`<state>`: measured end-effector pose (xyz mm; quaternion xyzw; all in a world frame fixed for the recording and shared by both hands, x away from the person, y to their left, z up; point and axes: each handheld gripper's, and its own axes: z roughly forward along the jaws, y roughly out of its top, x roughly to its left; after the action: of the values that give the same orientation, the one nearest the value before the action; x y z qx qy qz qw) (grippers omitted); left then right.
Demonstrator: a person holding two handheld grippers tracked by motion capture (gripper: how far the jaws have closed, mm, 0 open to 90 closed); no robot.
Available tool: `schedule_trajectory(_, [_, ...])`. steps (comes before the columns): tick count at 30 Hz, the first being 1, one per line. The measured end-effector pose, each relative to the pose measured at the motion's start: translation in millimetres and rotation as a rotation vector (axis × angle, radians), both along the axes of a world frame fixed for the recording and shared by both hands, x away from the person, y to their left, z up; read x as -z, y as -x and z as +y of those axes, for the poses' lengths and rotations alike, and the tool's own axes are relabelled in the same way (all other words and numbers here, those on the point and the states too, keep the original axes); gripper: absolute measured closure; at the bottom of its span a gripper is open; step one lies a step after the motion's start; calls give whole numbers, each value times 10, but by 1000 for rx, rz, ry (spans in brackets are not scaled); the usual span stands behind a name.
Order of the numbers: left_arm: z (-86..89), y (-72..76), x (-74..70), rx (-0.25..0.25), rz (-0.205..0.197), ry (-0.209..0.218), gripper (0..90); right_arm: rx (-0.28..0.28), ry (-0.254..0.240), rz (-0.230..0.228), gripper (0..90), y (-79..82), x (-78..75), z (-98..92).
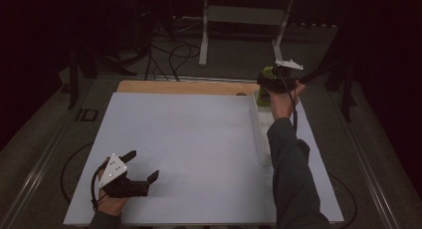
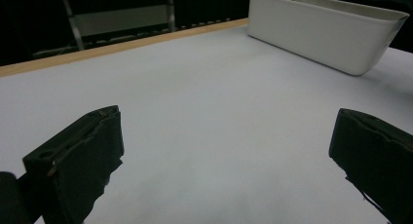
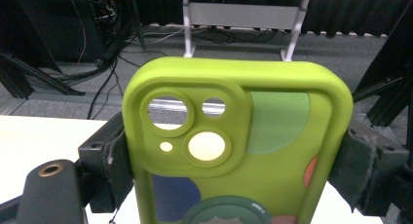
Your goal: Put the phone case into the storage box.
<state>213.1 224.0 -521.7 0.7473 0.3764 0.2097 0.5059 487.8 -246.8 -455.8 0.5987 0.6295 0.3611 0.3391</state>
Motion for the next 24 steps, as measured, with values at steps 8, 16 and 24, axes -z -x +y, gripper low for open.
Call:
schedule_trajectory(8, [6, 10, -3, -1, 0, 7, 0, 8, 14, 34, 152, -36, 54, 14])
schedule_trajectory(16, [0, 11, 3, 4, 1, 6, 0, -15, 61, 42, 151, -42, 76, 94])
schedule_trajectory(24, [-1, 9, 5, 6, 2, 7, 0, -5, 51, 70, 151, -54, 124, 72])
